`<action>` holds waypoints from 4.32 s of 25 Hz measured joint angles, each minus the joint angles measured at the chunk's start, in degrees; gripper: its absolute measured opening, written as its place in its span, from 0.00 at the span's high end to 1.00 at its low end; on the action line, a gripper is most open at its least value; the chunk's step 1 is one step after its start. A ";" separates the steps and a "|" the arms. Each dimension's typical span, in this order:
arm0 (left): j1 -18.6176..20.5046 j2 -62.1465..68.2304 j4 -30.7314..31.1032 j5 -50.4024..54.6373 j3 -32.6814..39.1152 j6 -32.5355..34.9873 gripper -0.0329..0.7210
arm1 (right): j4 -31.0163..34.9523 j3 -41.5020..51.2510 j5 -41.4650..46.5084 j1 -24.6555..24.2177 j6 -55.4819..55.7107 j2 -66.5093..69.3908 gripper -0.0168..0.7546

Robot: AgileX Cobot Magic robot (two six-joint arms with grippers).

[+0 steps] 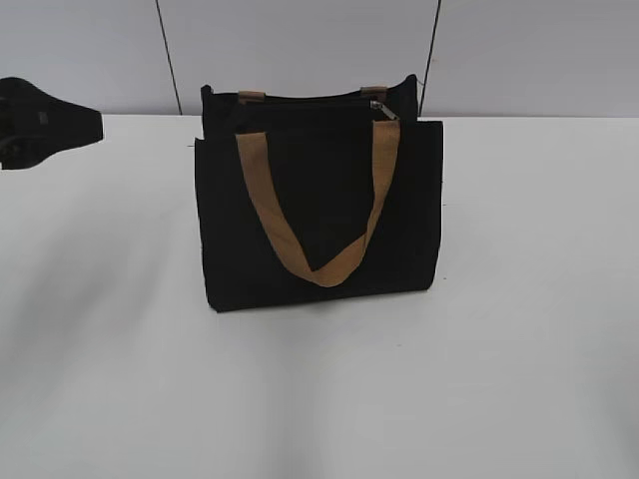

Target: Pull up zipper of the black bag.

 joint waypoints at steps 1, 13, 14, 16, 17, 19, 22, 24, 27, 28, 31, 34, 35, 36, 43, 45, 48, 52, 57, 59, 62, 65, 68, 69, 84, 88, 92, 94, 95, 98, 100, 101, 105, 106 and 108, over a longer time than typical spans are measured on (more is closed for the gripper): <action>0.00 0.00 0.00 0.00 0.00 0.00 0.42 | 0.06 0.02 0.00 0.00 0.00 0.00 0.30; 0.00 0.00 0.00 -0.84 0.00 0.00 0.42 | 0.24 0.06 0.23 0.00 -0.01 -7.47 0.30; 0.00 0.00 0.00 -0.84 0.00 0.00 0.42 | 0.29 0.06 0.22 0.00 -0.01 -8.61 0.30; 0.00 0.00 0.00 -0.87 0.00 0.00 0.42 | 0.29 0.08 0.31 0.00 -0.01 -11.99 0.30; 0.00 0.00 0.00 -0.87 0.00 0.00 0.42 | 0.29 0.08 0.34 0.00 -0.01 -12.74 0.30; 0.00 0.00 0.00 -0.87 0.00 0.00 0.42 | 0.29 0.08 0.43 0.00 -0.01 -13.24 0.30; 0.00 0.00 0.02 -0.91 0.00 0.00 0.42 | 0.35 0.08 0.48 0.00 -0.01 -13.24 0.30; 0.00 0.00 0.02 -0.91 0.00 0.00 0.42 | 0.35 0.08 0.48 0.00 -0.01 -13.24 0.30; 0.00 0.00 0.02 -0.73 0.00 0.00 0.42 | 0.35 0.08 0.48 0.00 -0.06 -13.29 0.30; 0.00 0.00 0.02 -0.59 0.00 0.00 0.42 | 0.35 0.08 0.50 0.00 -0.06 -13.29 0.30; 0.51 0.00 0.02 -0.30 0.00 0.00 0.42 | 0.35 0.08 0.56 0.00 -0.06 -13.29 0.30; 1.34 0.00 -3.51 0.51 0.00 5.88 0.42 | 0.35 0.08 0.56 0.00 -0.06 -13.29 0.30; 1.34 0.00 -7.07 0.70 0.00 8.72 0.42 | 0.41 0.08 0.56 0.00 -0.06 -13.29 0.30; 1.34 0.00 -11.11 1.05 0.00 12.35 0.42 | 0.41 0.08 0.56 0.00 -0.06 -13.29 0.30; 1.28 -0.98 -44.96 9.42 0.00 40.71 0.42 | 0.41 0.08 0.58 0.00 -0.06 -13.29 0.30; 1.28 -1.78 -54.50 14.84 0.00 49.74 0.42 | 0.41 0.08 0.58 0.00 -0.06 -13.29 0.30; 1.15 -3.44 -68.18 24.21 0.00 62.48 0.42 | 0.41 0.08 0.58 0.00 -0.06 -13.29 0.30; -1.24 -8.49 -80.65 35.85 0.00 78.10 0.42 | 0.41 0.08 0.58 0.00 -0.06 -13.29 0.30; -3.43 -18.11 -85.79 50.72 0.00 86.10 0.42 | 0.41 0.08 0.63 0.00 -0.06 -13.29 0.30; -4.01 -24.43 -86.27 57.35 0.00 88.14 0.42 | 0.41 0.08 0.63 0.00 -0.06 -13.29 0.30; -4.77 -31.18 -89.33 66.00 0.00 92.16 0.42 | 0.41 0.08 0.63 0.00 -0.06 -13.29 0.30; -4.94 -37.82 -94.27 73.21 0.00 95.91 0.42 | 0.41 0.08 0.63 0.00 -0.06 -13.29 0.30; -5.01 -43.64 -96.67 79.96 0.00 99.02 0.42 | 0.41 0.08 0.63 0.00 -0.06 -13.29 0.30; -5.01 -45.43 -96.93 81.57 0.00 100.11 0.42 | 0.41 0.08 0.63 0.00 -0.06 -13.29 0.30; -0.02 -68.01 -103.11 84.05 6.36 110.85 0.42 | 0.46 0.08 0.63 0.00 -0.06 -13.29 0.30; 3.10 -68.01 -103.15 83.96 6.46 110.94 0.42 | 0.45 0.08 0.69 0.00 -0.06 -13.29 0.30; 5.35 -68.01 -103.15 83.96 6.46 110.94 0.42 | 0.45 0.08 0.69 0.00 -0.06 -13.29 0.30; 5.43 -68.01 -103.15 83.96 6.46 110.94 0.42 | 0.45 0.08 0.69 0.00 -0.06 -13.29 0.30; 5.43 -68.01 -103.15 83.96 6.46 110.94 0.42 | 0.45 0.08 0.69 0.00 -0.06 -13.29 0.30; 5.43 -68.01 -103.15 83.96 6.46 110.94 0.42 | 0.45 0.08 0.69 0.00 -0.06 -13.29 0.30; 5.43 -68.01 -103.15 83.96 6.46 110.94 0.42 | 0.45 0.08 0.69 0.00 -0.06 -13.29 0.30; 5.43 -68.01 -103.15 83.92 6.46 110.94 0.42 | 0.45 0.08 0.69 0.00 -0.06 -13.29 0.30; 5.49 -68.01 -103.15 83.92 6.46 110.94 0.42 | 0.45 0.08 0.69 0.00 -0.06 -13.29 0.30; 5.62 -68.01 -103.15 83.92 6.46 110.94 0.42 | 0.45 0.08 0.69 0.00 -0.06 -13.29 0.30; 5.80 -68.01 -103.21 83.92 6.46 110.94 0.42 | 0.45 0.08 0.69 0.28 -0.06 -13.29 0.30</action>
